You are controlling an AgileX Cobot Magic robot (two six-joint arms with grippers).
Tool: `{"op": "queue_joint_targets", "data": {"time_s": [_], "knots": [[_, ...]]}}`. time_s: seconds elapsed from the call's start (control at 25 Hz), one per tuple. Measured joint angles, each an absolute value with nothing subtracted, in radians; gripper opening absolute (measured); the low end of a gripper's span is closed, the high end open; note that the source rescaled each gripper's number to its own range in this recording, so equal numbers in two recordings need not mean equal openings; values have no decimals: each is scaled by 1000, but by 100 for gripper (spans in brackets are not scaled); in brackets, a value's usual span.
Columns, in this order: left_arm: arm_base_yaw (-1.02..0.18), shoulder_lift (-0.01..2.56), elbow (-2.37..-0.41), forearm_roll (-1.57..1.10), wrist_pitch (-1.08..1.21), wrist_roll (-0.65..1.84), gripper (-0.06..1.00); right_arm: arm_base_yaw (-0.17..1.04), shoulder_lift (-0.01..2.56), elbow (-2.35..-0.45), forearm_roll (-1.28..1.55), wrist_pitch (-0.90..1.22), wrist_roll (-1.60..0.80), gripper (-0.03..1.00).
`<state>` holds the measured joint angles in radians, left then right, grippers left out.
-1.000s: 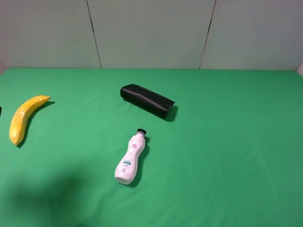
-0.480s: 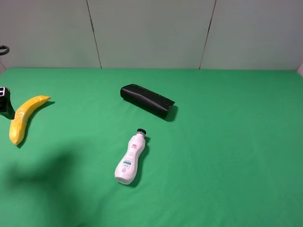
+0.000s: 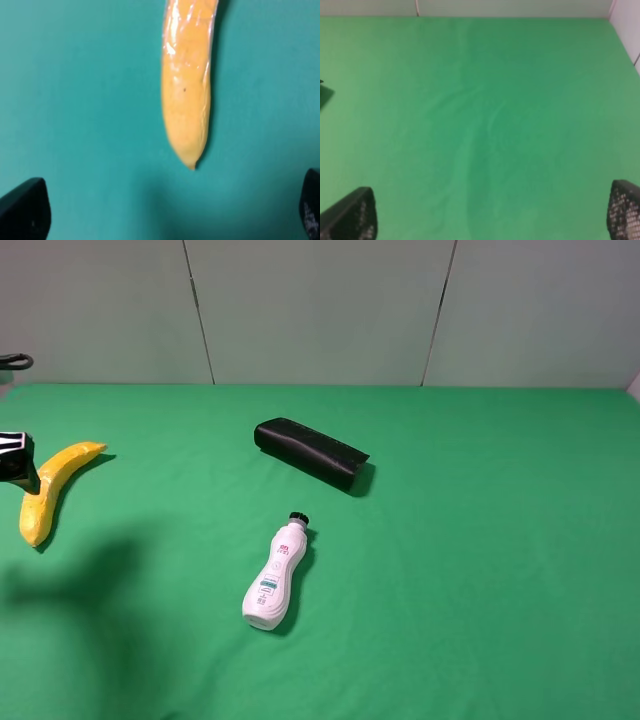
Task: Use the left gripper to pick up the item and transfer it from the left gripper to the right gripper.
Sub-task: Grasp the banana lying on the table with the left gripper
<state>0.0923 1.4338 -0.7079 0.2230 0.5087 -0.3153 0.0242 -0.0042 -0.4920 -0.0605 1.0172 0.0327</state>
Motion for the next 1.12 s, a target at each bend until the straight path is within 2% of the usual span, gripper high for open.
{"op": "queue_joint_targets", "data": {"time_s": [0.4, 1.12], "knots": [[95, 1584, -755, 171, 440, -244, 100, 24, -4, -492, -61, 1017, 33, 100], [119, 1633, -761, 185, 372, -251, 100, 24, -4, -492, -61, 1017, 33, 100]]}}
